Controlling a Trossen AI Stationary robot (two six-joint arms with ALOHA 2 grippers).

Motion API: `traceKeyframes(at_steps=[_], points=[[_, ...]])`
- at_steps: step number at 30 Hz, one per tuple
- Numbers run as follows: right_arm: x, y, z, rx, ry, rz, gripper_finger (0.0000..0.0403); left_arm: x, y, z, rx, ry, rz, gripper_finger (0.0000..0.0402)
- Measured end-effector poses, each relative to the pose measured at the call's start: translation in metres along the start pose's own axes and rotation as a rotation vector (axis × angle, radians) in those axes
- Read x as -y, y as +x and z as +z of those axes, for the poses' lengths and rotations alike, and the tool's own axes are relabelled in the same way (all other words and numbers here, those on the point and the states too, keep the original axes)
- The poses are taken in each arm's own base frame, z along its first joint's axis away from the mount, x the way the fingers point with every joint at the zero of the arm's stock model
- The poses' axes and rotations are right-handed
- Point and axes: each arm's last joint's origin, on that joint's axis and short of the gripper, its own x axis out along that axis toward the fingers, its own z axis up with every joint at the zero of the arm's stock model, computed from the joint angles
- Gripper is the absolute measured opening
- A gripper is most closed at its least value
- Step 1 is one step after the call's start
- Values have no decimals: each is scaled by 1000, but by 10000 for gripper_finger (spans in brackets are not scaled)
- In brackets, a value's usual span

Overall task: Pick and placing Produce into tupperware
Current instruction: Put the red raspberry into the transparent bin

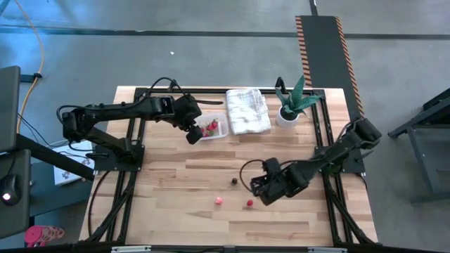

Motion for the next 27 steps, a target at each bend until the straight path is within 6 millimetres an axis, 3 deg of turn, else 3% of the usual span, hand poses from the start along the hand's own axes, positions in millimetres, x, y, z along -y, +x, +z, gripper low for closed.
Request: traceKeyframes(at_steps=[4,17,27], points=[[-11,5,-3,1,-6,-4,162,0,0,0,-3,0,-10,262],[-15,24,-10,-5,-13,-51,162,0,0,0,-3,12,-10,262],[-40,54,-27,-128,-13,93,162,0,0,0,-2,24,-11,262]])
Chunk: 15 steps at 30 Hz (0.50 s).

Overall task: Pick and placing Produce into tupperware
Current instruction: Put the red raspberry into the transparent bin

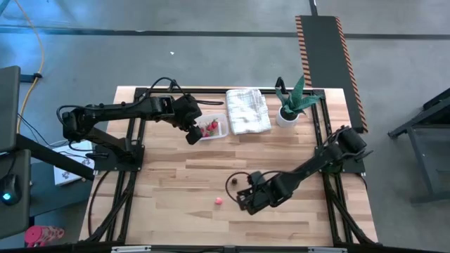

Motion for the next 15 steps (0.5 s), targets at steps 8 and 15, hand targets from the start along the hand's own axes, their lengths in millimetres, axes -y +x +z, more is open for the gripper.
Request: traceKeyframes(at_steps=[8,15], points=[[0,3,-2,-28,35,-9,162,0,0,0,0,14,0,262],[-2,19,-13,-116,28,-11,162,0,0,0,0,14,0,262]])
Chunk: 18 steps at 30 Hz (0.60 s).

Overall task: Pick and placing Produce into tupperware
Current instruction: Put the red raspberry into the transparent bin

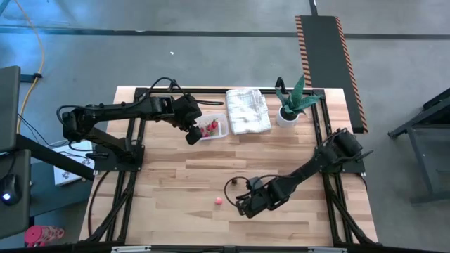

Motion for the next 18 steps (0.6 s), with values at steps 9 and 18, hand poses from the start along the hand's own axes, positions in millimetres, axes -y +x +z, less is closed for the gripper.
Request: traceKeyframes(at_steps=[9,18], points=[[0,20,-1,3,9,-16,162,0,0,0,2,3,0,262],[6,21,10,28,10,-93,162,0,0,0,0,3,0,262]])
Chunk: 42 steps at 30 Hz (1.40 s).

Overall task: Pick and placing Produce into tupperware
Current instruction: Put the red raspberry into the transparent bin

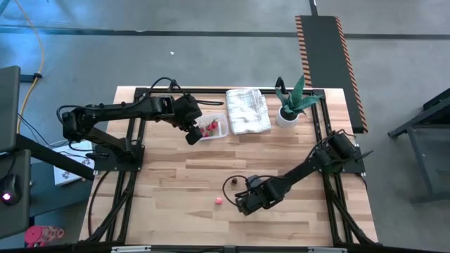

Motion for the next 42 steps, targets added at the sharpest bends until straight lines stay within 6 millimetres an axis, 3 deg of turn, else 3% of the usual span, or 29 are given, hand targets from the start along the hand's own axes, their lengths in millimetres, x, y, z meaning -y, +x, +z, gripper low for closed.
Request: traceKeyframes(at_steps=[16,29,36,42], points=[[-5,11,-6,-44,7,31,154,0,0,0,-1,0,1,262],[-8,11,-3,13,14,66,6,0,0,0,-1,0,0,262],[-10,11,-2,30,25,89,11,0,0,0,-2,0,0,262],[-12,-6,0,36,24,137,12,0,0,0,-2,0,-1,262]])
